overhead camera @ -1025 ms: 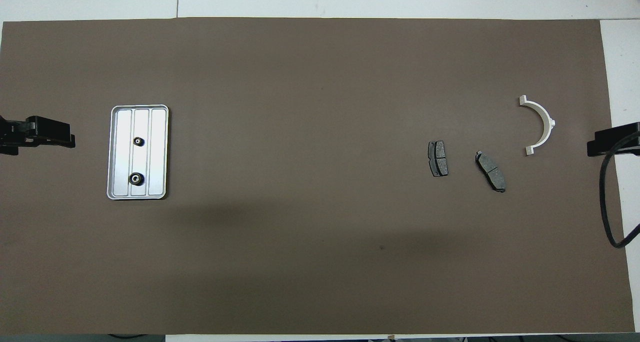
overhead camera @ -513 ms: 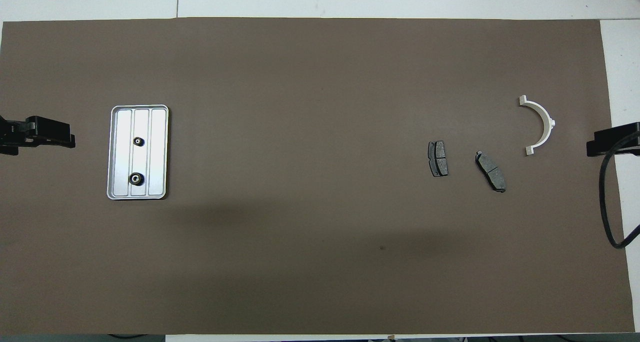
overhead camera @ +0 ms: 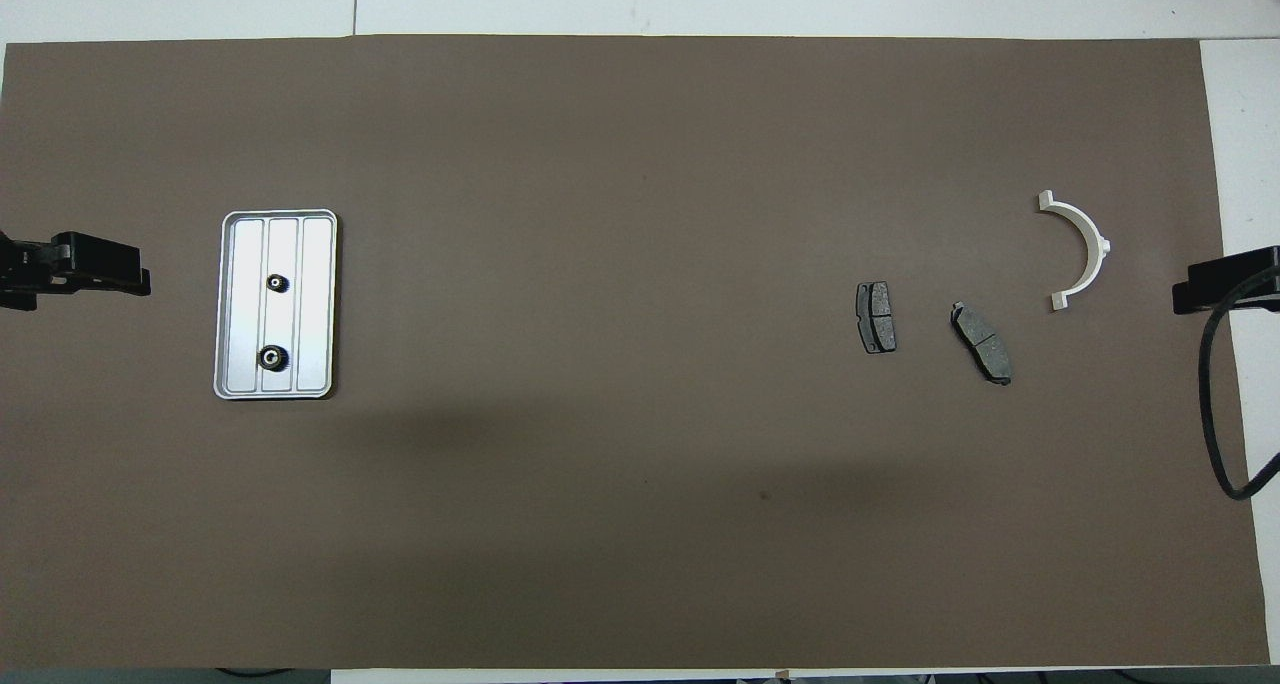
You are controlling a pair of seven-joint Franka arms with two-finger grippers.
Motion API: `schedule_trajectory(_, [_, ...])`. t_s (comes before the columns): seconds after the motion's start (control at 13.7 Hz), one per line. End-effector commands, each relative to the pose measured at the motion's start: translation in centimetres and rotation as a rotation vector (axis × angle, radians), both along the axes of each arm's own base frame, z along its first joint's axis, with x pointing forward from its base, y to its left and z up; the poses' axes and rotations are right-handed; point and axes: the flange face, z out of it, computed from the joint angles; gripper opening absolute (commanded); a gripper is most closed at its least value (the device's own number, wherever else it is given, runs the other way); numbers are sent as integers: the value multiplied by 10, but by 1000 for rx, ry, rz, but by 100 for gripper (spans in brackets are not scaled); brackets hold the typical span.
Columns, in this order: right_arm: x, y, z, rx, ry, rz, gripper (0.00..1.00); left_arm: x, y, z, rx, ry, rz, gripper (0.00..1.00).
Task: Pick bearing gear from pile to tray
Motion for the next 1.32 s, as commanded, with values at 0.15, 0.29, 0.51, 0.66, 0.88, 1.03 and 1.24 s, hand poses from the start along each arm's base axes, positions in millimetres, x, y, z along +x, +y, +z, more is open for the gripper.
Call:
schedule_trajectory(0.15, [-4,3,5,15,-17,26,100,-7,0,5,13,1,-8,100])
schedule_trajectory(0.29, [-5,9,7,14,-19,35,100,-7,0,5,13,2,-8,100])
schedule_trajectory(0.51, [-4,12,5,12,-18,39,100,-7,0,5,13,1,-8,100])
schedule_trajectory(0.66, [-3,12,5,12,-25,30,100,-7,0,5,13,1,-8,100])
schedule_trajectory(0.88, [-2,14,4,15,-25,45,100,-7,0,5,13,2,-8,100])
schedule_trajectory(1.03, [-3,13,5,15,-25,44,100,-7,0,5,13,1,-8,100])
schedule_trajectory(1.24, [-3,14,5,13,-26,45,100,-7,0,5,13,1,-8,100])
